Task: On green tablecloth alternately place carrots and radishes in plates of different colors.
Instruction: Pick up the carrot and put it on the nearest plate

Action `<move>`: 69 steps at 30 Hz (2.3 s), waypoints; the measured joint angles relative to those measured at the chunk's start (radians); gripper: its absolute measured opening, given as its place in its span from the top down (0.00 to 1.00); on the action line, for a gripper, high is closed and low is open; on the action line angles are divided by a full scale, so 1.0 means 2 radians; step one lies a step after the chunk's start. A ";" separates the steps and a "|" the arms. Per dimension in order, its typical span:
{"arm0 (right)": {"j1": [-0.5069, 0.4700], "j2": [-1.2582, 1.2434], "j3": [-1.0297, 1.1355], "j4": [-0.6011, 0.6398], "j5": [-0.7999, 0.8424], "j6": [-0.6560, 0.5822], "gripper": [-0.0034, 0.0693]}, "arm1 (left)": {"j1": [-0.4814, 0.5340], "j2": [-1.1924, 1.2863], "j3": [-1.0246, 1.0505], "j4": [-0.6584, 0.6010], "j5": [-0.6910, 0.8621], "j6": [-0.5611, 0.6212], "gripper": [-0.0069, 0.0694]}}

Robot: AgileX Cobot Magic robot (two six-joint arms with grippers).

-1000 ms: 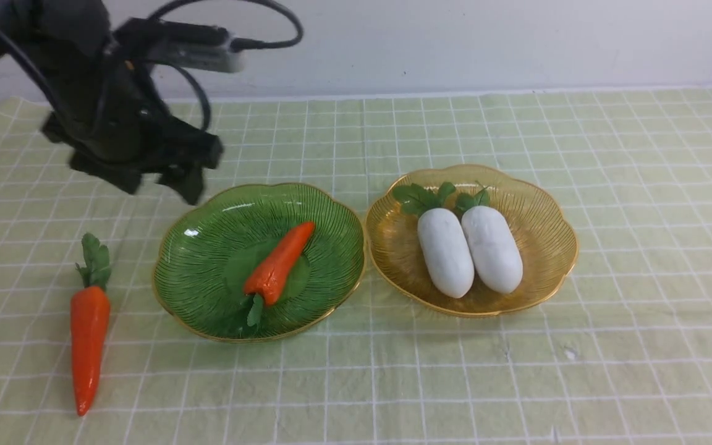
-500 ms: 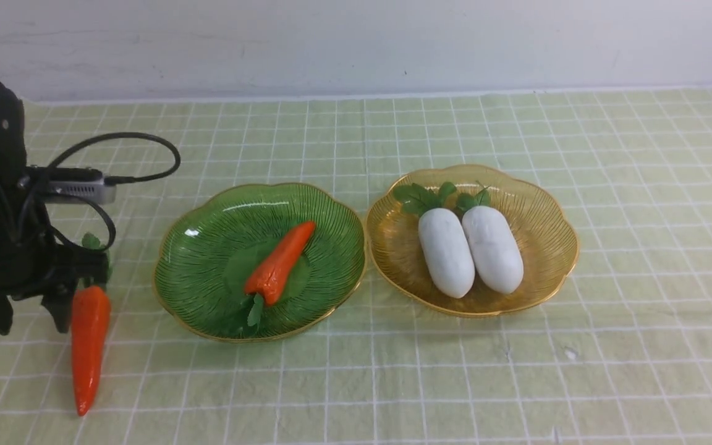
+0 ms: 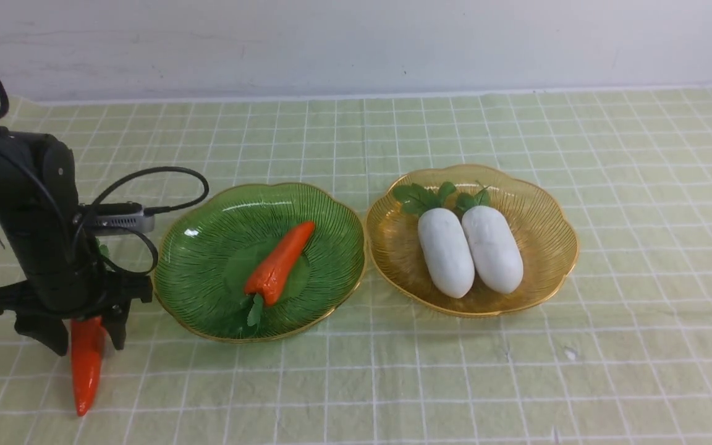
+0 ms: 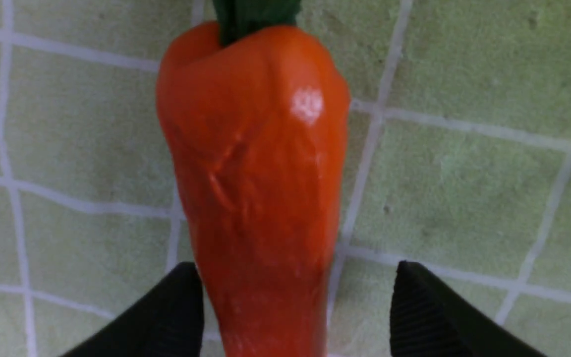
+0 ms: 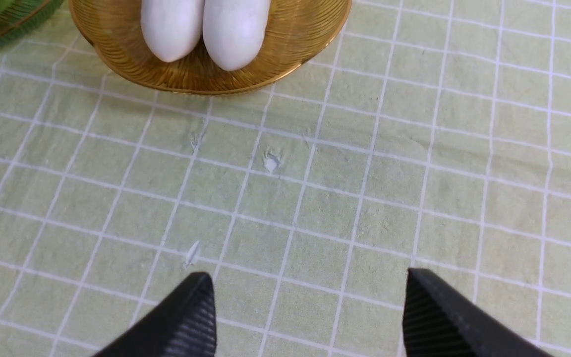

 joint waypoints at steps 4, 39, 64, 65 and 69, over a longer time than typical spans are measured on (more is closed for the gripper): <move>0.000 0.000 0.000 0.000 0.000 0.000 0.32 | 0.000 0.004 0.000 0.019 0.001 0.016 0.56; 0.000 -0.006 0.049 -0.019 -0.006 0.000 0.84 | -0.132 0.052 -0.212 -0.004 0.038 0.065 0.23; 0.000 -0.294 0.248 -0.034 -0.395 0.010 0.97 | -0.132 0.052 -0.215 -0.002 0.064 0.065 0.33; 0.000 -0.294 0.251 -0.034 -0.399 0.010 0.97 | -0.132 0.052 -0.215 -0.002 0.064 0.065 0.34; 0.000 -0.294 0.278 -0.035 -0.406 0.010 0.97 | -0.132 0.052 -0.215 -0.002 0.064 0.065 0.63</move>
